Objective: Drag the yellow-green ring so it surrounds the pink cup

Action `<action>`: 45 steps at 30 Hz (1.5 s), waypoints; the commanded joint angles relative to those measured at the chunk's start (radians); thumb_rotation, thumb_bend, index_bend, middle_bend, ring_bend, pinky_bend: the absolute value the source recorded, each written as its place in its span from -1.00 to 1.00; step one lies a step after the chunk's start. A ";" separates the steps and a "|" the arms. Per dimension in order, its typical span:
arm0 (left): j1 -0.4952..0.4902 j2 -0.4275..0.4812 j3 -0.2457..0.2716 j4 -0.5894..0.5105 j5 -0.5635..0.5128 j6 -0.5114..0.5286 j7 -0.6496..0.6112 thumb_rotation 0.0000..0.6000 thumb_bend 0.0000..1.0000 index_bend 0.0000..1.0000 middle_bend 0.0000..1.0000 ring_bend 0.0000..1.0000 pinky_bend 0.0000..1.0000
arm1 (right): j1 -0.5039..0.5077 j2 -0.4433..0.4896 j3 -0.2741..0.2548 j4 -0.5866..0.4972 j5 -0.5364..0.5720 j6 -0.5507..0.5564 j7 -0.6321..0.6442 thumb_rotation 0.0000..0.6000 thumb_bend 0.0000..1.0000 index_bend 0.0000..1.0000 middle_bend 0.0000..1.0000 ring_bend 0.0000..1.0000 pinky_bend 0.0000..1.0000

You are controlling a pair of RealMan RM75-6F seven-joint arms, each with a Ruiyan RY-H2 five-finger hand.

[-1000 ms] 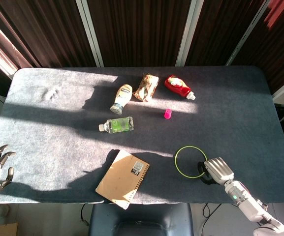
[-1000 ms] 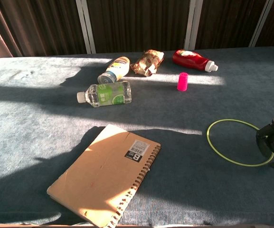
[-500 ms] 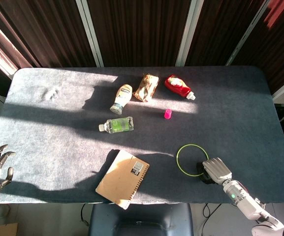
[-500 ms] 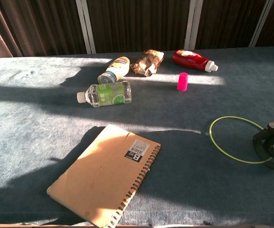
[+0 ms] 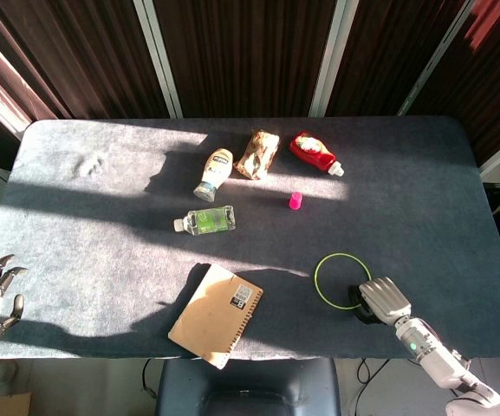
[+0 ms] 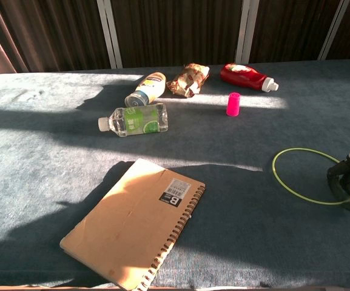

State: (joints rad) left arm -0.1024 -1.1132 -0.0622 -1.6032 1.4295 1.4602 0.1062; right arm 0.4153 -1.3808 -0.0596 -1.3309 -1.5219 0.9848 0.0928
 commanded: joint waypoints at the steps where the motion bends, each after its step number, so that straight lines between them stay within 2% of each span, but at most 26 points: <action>1: 0.000 0.000 -0.001 0.000 -0.001 -0.001 0.000 1.00 0.05 -0.41 -0.77 -0.89 -0.55 | -0.004 0.008 0.003 -0.008 0.000 0.012 -0.001 1.00 0.25 0.77 0.72 1.00 0.92; 8: -0.001 0.000 0.001 -0.001 0.000 -0.003 0.003 1.00 0.05 -0.41 -0.77 -0.89 -0.55 | -0.014 0.016 0.009 -0.021 -0.021 0.069 -0.006 1.00 0.25 0.77 0.72 1.00 0.92; 14: -0.002 -0.002 0.001 -0.001 0.000 -0.003 0.005 1.00 0.05 -0.41 -0.77 -0.89 -0.55 | -0.016 0.033 0.037 -0.050 -0.032 0.128 -0.036 1.00 0.25 0.77 0.72 1.00 0.92; 24: -0.002 -0.003 0.000 0.000 0.000 -0.002 0.004 1.00 0.05 -0.41 -0.77 -0.89 -0.55 | 0.008 0.066 0.144 -0.151 0.000 0.216 -0.167 1.00 0.25 0.77 0.72 1.00 0.92; 29: -0.003 -0.003 0.000 0.000 0.001 -0.004 0.004 1.00 0.05 -0.41 -0.77 -0.89 -0.55 | 0.041 0.051 0.201 -0.151 0.054 0.199 -0.222 1.00 0.25 0.77 0.72 1.00 0.92; 32: -0.003 -0.004 0.001 0.000 0.003 -0.004 0.006 1.00 0.05 -0.41 -0.77 -0.89 -0.55 | 0.080 0.025 0.234 -0.117 0.102 0.152 -0.245 1.00 0.25 0.77 0.72 1.00 0.92; 36: -0.004 -0.004 0.002 -0.001 0.003 -0.006 0.009 1.00 0.05 -0.41 -0.77 -0.89 -0.55 | 0.149 -0.041 0.280 -0.013 0.155 0.088 -0.268 1.00 0.25 0.77 0.72 1.00 0.92; 45: -0.003 -0.002 0.004 0.000 0.007 -0.004 0.004 1.00 0.05 -0.41 -0.77 -0.89 -0.55 | 0.288 -0.191 0.324 0.216 0.174 0.001 -0.237 1.00 0.25 0.77 0.72 1.00 0.92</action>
State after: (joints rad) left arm -0.1054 -1.1156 -0.0587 -1.6036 1.4361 1.4562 0.1099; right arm 0.6641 -1.5311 0.2481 -1.1608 -1.3564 1.0141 -0.1614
